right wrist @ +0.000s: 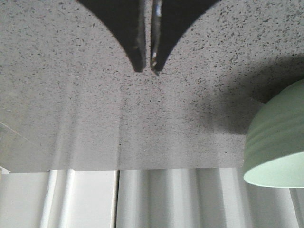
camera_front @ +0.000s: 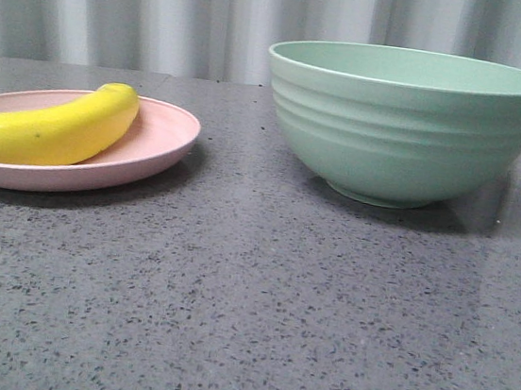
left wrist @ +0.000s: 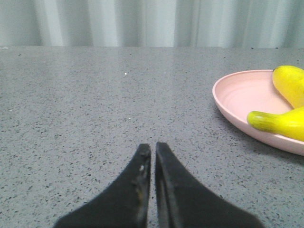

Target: Transfer banana from pink plate to green bowl

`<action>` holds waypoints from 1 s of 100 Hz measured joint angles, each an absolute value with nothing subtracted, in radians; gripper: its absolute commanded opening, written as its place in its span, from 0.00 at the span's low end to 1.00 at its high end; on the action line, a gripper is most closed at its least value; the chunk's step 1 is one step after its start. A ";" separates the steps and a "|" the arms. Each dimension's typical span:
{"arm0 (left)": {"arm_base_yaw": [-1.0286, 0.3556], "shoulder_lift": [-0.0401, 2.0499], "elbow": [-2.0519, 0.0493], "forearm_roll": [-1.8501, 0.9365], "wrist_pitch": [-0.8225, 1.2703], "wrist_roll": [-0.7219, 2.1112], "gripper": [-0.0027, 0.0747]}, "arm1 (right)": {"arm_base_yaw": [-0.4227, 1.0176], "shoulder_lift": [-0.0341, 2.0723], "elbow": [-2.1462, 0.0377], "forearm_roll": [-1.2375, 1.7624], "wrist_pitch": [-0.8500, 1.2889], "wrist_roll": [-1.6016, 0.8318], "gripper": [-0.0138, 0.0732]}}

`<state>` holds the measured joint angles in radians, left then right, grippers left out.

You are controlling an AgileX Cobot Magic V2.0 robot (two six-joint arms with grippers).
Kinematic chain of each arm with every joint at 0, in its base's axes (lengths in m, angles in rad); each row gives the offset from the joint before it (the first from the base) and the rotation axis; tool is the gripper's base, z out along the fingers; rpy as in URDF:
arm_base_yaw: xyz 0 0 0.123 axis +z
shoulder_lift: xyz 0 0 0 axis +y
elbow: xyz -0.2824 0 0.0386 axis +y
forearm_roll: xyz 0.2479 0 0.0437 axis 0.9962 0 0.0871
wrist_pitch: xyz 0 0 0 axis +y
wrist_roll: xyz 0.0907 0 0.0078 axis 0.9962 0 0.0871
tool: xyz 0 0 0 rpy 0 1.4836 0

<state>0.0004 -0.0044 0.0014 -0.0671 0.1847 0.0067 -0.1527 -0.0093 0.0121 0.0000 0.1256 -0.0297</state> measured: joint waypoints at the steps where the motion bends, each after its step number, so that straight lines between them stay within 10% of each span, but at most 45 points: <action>1: 0.000 -0.004 0.001 -0.067 0.185 0.007 0.01 | -0.153 -0.009 0.012 0.000 0.124 -0.030 0.07; 100: 0.000 0.054 -0.238 -0.094 0.250 0.007 0.01 | -0.153 0.038 -0.177 0.048 0.287 -0.030 0.09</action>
<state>0.0004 0.0537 -0.2380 -0.0939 0.2496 0.0067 -0.1527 0.0384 -0.1766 0.0478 0.2867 -0.0297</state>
